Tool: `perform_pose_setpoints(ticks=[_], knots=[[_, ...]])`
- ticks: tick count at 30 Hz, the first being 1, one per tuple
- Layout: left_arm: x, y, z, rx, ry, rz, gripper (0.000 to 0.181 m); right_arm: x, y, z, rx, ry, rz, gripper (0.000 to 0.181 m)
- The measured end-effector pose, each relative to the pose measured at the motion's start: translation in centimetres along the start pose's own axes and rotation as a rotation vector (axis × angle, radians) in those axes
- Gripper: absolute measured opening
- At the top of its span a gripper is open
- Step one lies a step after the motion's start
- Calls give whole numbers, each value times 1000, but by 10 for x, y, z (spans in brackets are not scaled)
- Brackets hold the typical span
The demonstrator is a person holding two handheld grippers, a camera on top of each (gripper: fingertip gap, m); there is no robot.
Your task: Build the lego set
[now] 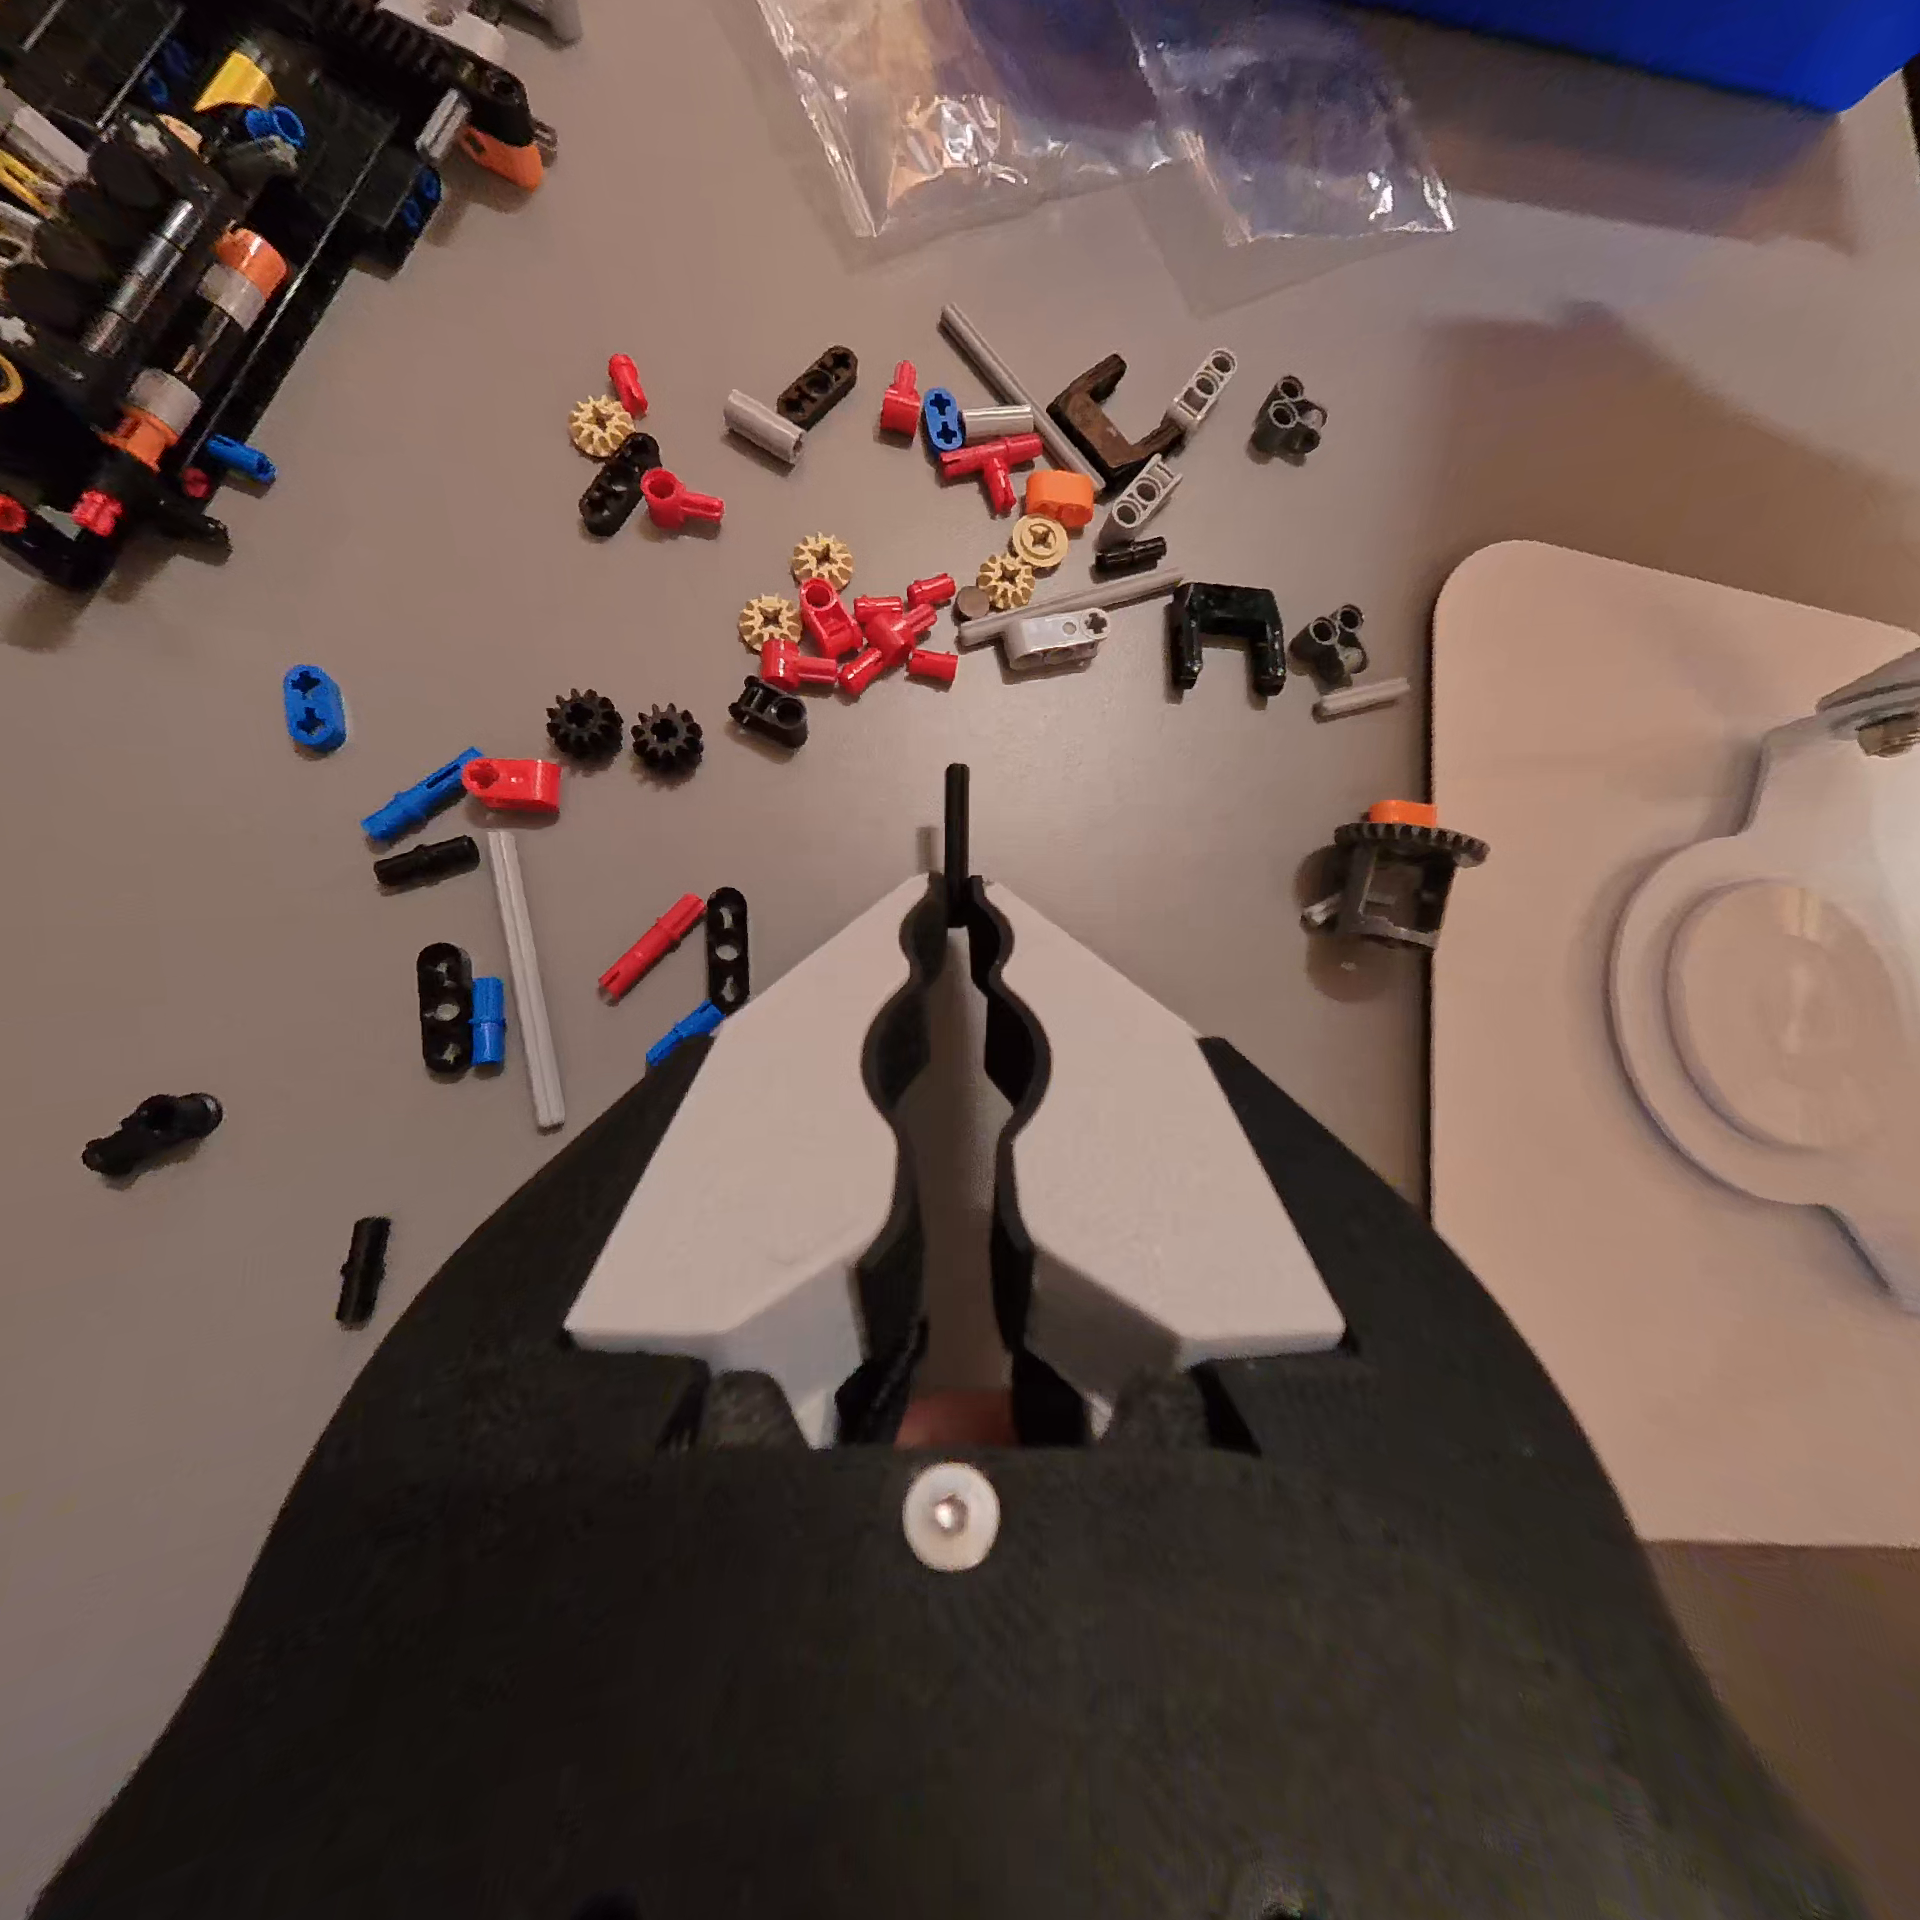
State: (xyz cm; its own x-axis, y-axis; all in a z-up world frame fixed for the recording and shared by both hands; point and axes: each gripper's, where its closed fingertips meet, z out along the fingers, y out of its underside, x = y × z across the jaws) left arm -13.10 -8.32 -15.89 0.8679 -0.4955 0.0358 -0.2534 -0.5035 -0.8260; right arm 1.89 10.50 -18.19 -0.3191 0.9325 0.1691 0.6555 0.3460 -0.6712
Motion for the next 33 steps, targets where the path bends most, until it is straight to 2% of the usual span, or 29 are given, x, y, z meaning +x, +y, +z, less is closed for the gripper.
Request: perform_pose_setpoints(ticks=[12,33], knots=[[13,-17,4,27,-7,57,78,-12,-12,-33,71,78,-4,1],[54,-21,19,-11,-6,194,79,-77,-16,-63,130,133,-22,1]])
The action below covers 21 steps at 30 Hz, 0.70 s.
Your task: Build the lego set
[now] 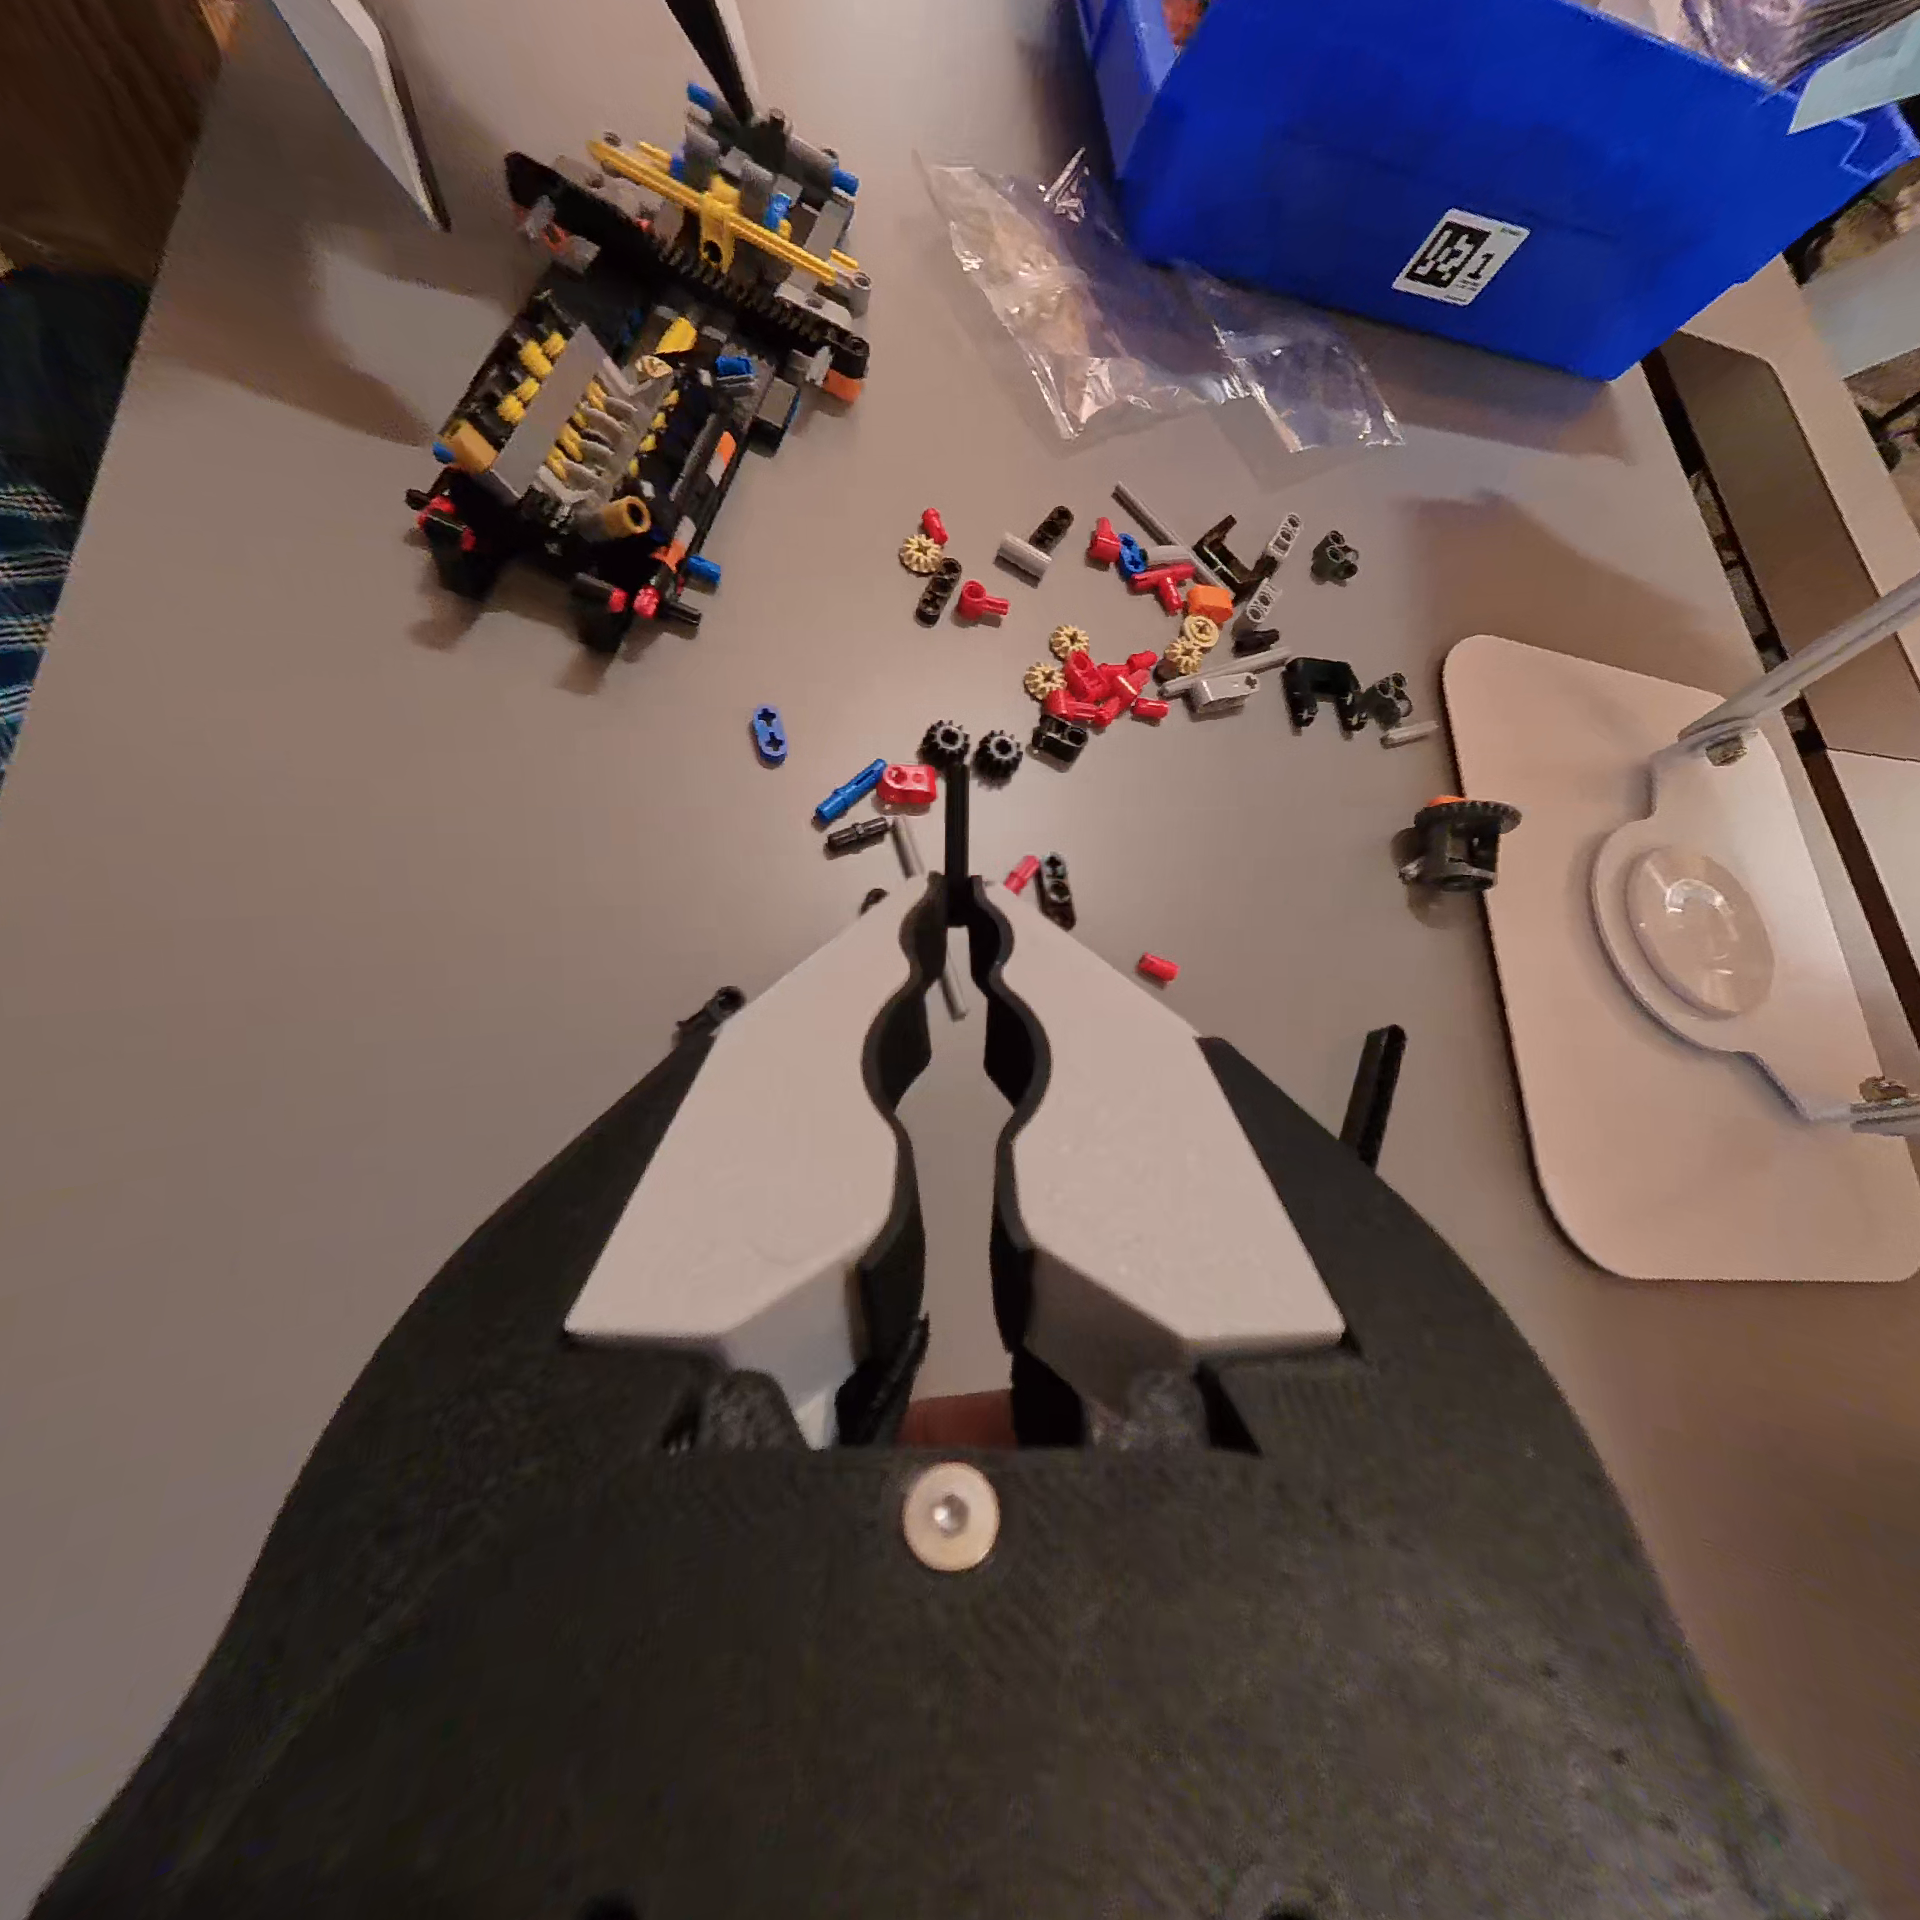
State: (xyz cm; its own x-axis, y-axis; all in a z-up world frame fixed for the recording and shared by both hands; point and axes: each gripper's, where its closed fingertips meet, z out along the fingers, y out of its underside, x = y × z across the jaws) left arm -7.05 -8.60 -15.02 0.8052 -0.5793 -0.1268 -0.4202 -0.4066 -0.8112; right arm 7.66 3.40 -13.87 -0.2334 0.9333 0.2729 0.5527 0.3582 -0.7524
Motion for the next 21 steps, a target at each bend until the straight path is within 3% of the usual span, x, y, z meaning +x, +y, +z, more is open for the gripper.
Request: perform_pose_setpoints(ticks=[21], knots=[[-3,10,2,-63,-75,1,79,-42,7,-8,13,-31,-20,1]])
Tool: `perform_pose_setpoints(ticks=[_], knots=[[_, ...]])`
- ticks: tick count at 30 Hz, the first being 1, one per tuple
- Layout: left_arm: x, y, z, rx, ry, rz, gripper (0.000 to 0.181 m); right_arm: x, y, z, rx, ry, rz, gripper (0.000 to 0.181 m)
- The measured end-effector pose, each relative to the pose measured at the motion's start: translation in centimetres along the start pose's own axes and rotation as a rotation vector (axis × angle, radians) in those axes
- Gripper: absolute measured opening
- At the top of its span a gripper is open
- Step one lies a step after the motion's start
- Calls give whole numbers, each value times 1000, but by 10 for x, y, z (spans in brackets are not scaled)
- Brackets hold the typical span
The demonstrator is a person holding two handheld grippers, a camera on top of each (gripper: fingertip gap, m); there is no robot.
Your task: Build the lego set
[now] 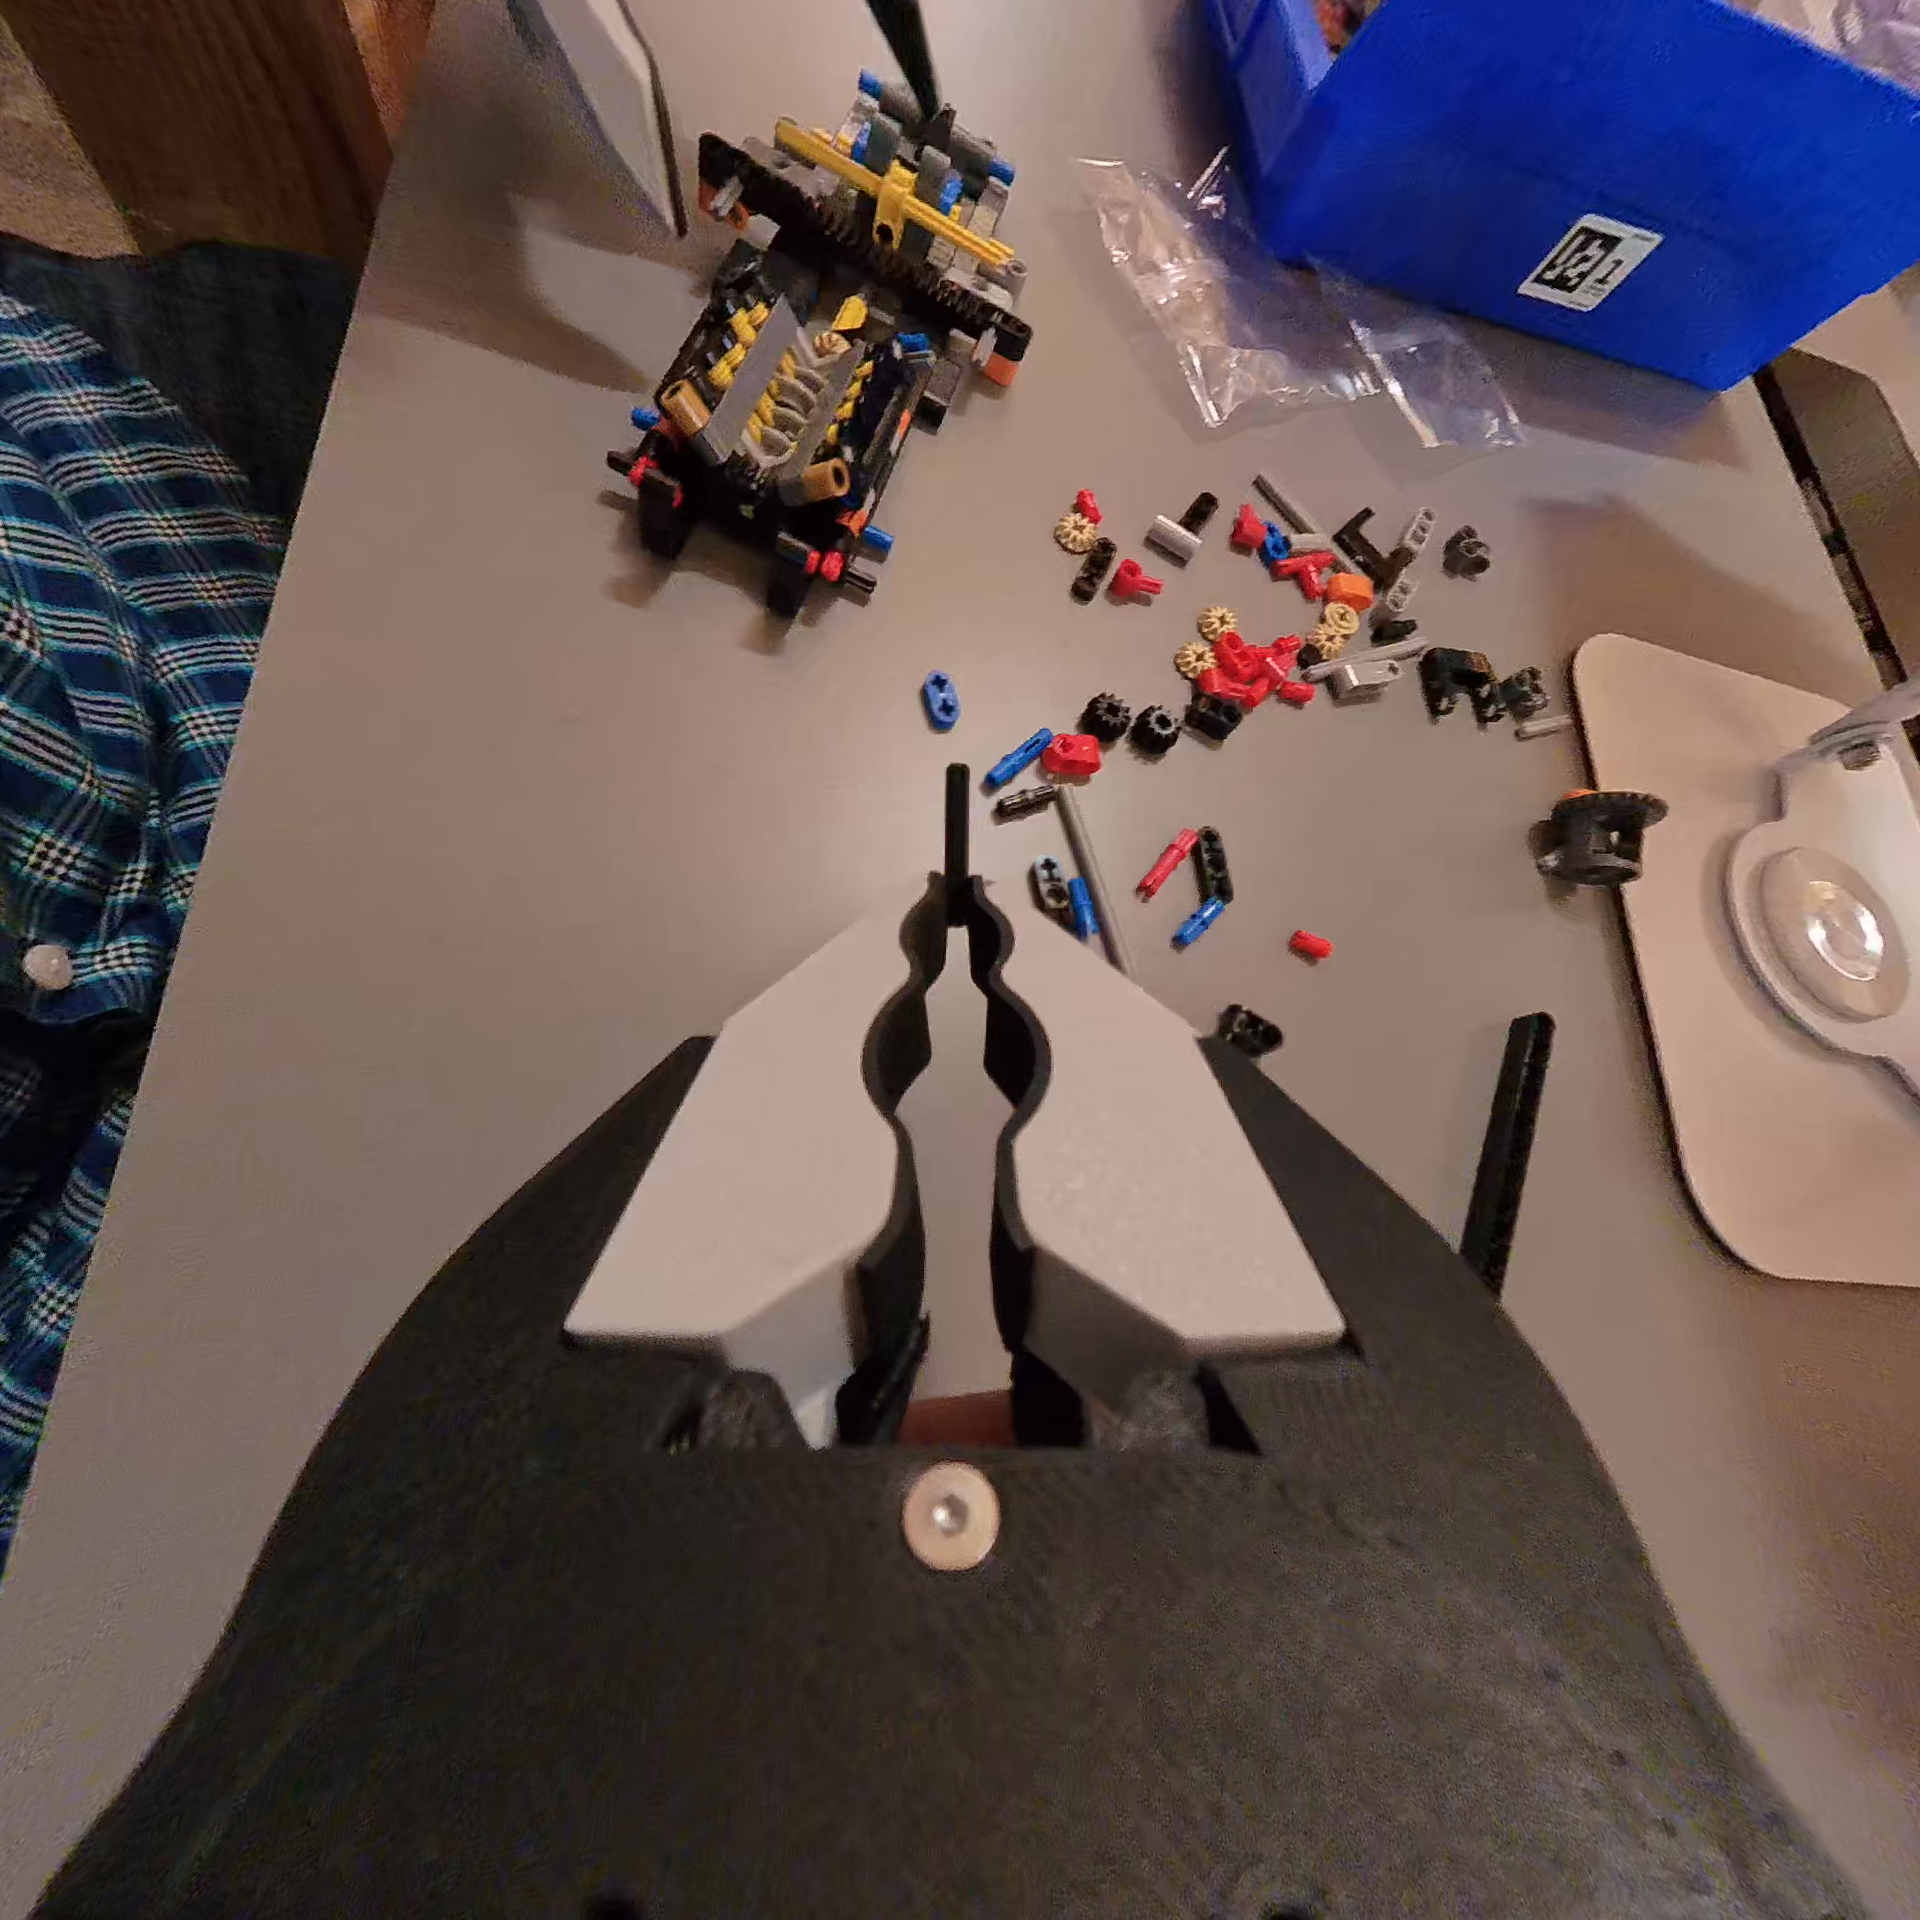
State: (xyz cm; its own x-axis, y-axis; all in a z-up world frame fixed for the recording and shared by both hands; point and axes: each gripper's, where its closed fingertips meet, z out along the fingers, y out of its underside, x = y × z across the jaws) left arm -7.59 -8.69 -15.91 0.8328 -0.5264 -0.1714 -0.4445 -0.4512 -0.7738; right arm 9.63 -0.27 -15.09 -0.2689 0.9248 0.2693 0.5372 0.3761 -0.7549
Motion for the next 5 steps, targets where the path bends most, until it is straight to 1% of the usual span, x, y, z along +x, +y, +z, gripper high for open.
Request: perform_pose_setpoints(ticks=[5], knots=[[2,0,2,-4,3,0,79,-12,17,-1,-47,-20,12,0]])
